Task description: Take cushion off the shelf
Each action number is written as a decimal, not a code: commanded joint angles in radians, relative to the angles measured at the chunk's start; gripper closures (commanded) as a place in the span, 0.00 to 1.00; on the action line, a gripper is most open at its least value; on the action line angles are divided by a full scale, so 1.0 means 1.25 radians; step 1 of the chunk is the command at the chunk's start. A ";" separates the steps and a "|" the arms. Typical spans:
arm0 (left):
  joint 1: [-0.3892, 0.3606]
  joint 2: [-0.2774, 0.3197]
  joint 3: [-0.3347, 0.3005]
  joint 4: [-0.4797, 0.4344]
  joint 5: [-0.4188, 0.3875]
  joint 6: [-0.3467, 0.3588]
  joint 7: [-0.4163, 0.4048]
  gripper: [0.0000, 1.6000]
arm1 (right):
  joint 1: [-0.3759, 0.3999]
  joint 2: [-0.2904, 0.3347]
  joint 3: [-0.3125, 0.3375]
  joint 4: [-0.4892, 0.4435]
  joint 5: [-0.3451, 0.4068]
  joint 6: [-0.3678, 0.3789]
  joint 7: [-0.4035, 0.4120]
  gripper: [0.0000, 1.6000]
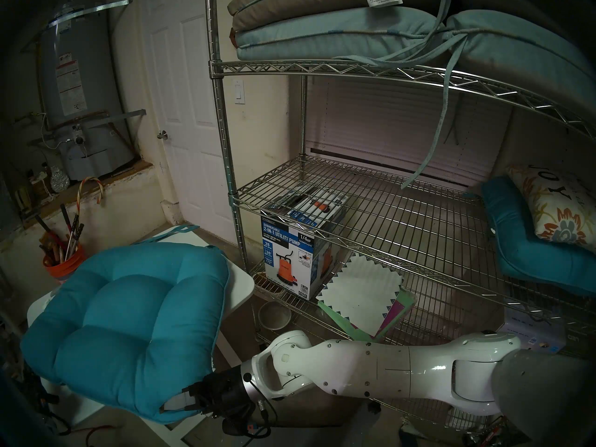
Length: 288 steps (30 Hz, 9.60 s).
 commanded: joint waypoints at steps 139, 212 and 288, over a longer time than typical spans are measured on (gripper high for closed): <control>0.178 -0.301 0.077 -0.359 -0.028 -0.085 -0.042 0.00 | 0.289 -0.533 0.084 0.601 -0.009 -0.147 0.156 0.00; 0.245 -0.289 0.158 -0.405 0.001 -0.114 -0.065 1.00 | 0.328 -0.492 -0.028 0.725 -0.217 -0.280 -0.310 0.00; 0.349 -0.156 0.040 -0.249 -0.143 -0.293 -0.194 1.00 | 0.333 -0.580 0.003 0.962 -0.261 -0.251 -0.343 1.00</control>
